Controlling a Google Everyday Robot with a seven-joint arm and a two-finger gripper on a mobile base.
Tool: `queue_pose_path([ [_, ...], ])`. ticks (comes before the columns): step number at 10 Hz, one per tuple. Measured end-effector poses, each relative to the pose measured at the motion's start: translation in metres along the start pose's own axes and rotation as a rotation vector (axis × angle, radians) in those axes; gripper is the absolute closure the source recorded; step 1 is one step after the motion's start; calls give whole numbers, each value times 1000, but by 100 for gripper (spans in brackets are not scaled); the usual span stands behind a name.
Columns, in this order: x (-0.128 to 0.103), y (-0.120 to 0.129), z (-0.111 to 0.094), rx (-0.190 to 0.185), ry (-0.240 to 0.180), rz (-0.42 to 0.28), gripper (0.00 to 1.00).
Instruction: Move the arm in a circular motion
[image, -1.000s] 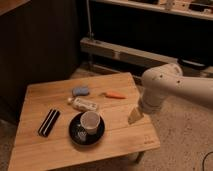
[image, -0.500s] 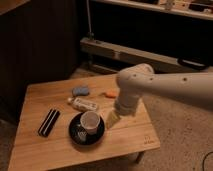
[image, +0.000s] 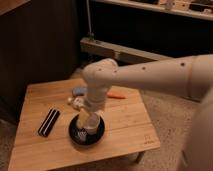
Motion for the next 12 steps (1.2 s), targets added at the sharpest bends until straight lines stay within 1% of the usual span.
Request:
queue_pose_path([
  [2, -39, 11, 2, 8, -13, -80, 20],
  [3, -69, 12, 4, 21, -22, -126, 20],
  [4, -96, 9, 4, 34, -32, -158, 20],
  [5, -111, 4, 4, 42, -38, -167, 20],
  [6, -129, -10, 4, 57, -43, -170, 20],
  [8, -156, -52, 2, 88, -49, -148, 20],
  [10, -164, -103, -2, 108, -50, -82, 20],
  [12, -152, -155, -7, 125, -48, 13, 20],
])
